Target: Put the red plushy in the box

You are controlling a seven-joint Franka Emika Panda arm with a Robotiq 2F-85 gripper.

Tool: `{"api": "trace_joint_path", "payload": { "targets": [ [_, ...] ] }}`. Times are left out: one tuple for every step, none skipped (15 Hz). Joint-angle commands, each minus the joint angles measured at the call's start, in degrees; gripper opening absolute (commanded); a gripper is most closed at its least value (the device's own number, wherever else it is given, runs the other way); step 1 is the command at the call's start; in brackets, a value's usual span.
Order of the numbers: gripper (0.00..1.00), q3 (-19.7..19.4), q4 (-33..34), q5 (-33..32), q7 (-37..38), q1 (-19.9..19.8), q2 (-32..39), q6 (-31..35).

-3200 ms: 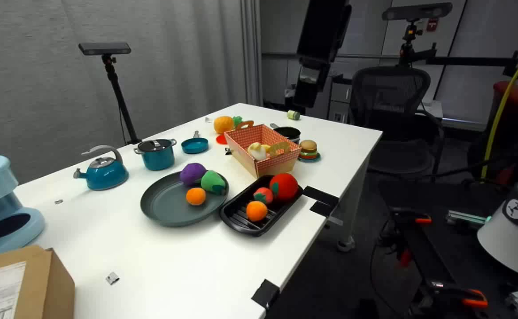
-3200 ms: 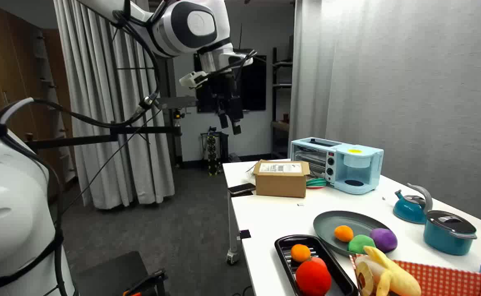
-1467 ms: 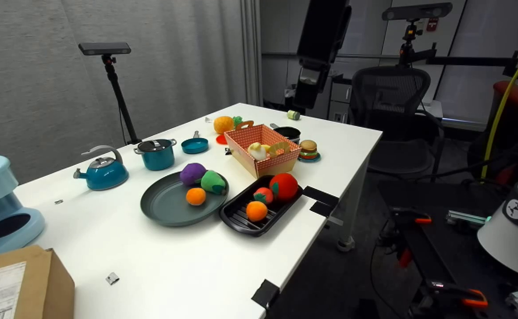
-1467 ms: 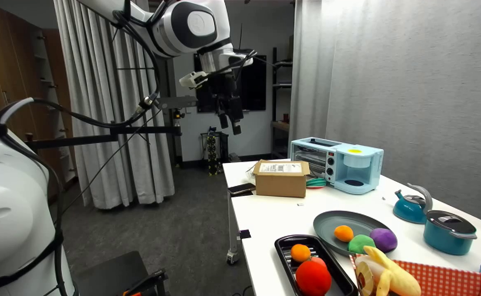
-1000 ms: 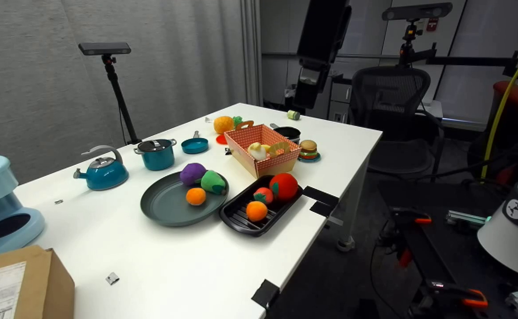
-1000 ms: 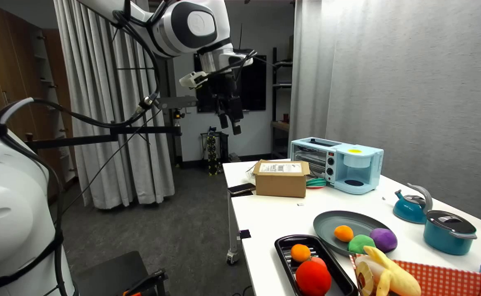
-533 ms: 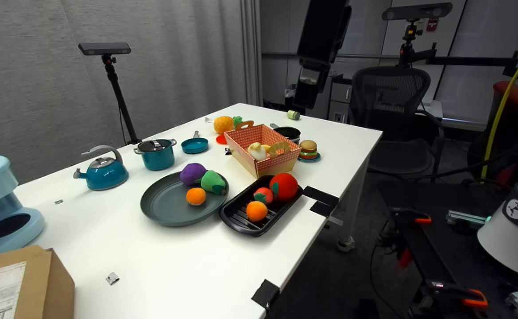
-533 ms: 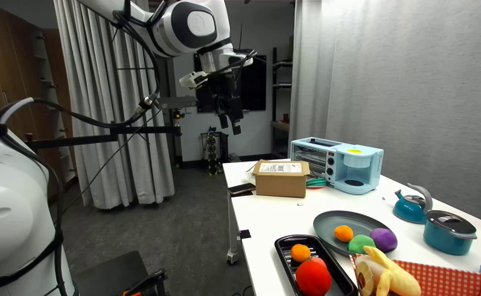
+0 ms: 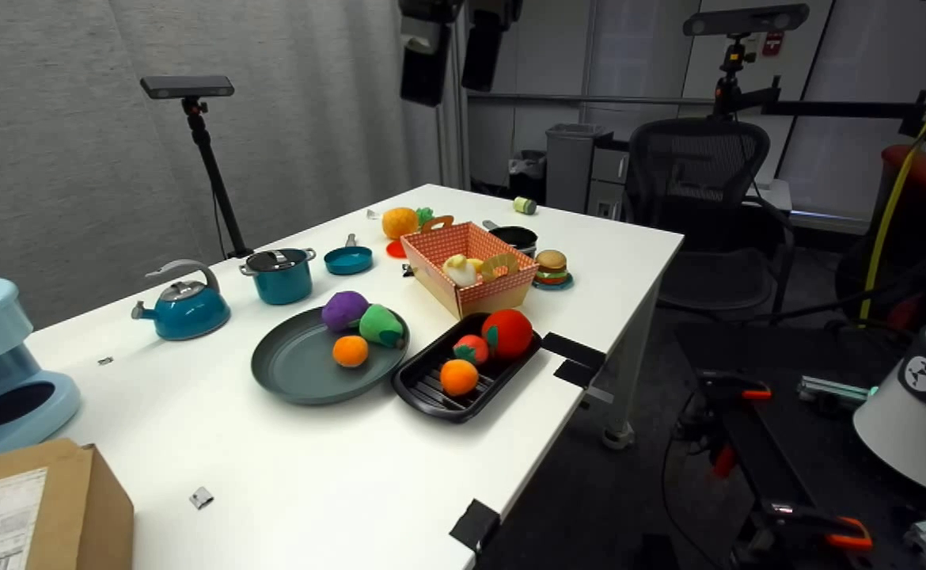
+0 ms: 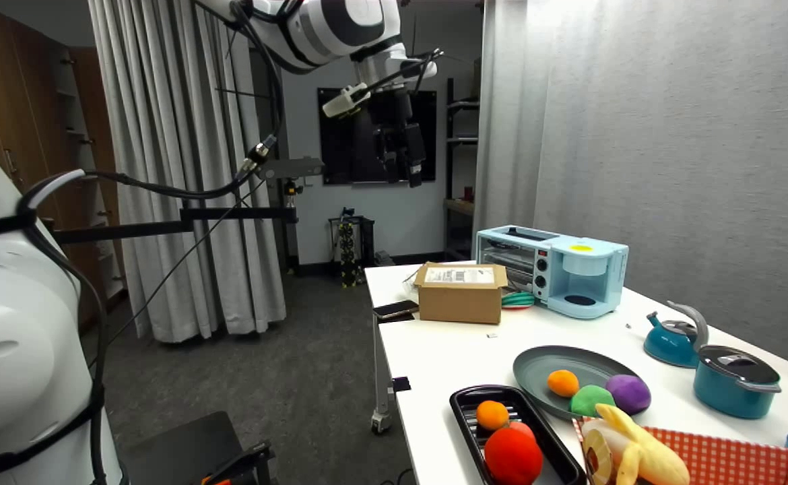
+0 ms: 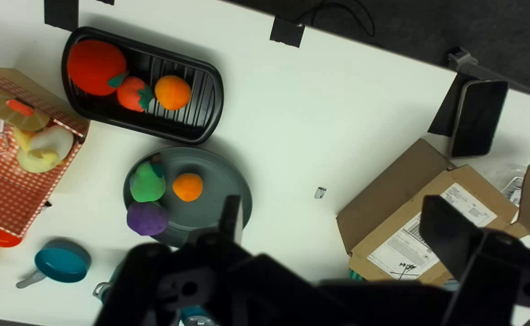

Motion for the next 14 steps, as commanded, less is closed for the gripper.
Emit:
{"api": "trace_joint_path", "payload": {
  "targets": [
    [1.0,-0.4,7.3,-4.6,3.8,-0.1,5.8,-4.3],
    [1.0,-0.9,7.7,-5.5,5.2,-0.2,6.4,-4.3],
    [1.0,-2.1,7.9,-6.4,5.6,-0.7,7.4,-3.7],
    [1.0,-2.8,7.6,-7.7,7.1,-1.0,7.4,-3.7],
    [1.0,-3.3,7.2,-8.8,8.9,-1.0,6.9,-4.3],
    [1.0,-3.9,6.1,-10.4,10.5,-1.1,6.2,-4.5],
    [1.0,-4.6,5.1,-11.4,11.4,-1.3,5.6,-5.0],
    [1.0,-4.8,5.8,-12.4,13.1,-1.4,5.9,-6.5],
    [1.0,-5.1,5.9,-13.3,14.4,-1.4,6.0,-7.5],
    [1.0,-5.3,6.1,-13.9,15.4,-1.3,6.1,-8.6],
    [1.0,-5.5,6.2,-14.4,16.2,-1.2,6.1,-9.6],
    [1.0,-5.5,6.4,-14.8,16.8,-1.1,6.2,-10.6],
    [1.0,-5.6,6.5,-15.1,17.1,-1.1,6.2,-11.5],
    [1.0,-5.6,6.6,-15.3,17.4,-1.0,6.3,-12.2]
  ]
}}
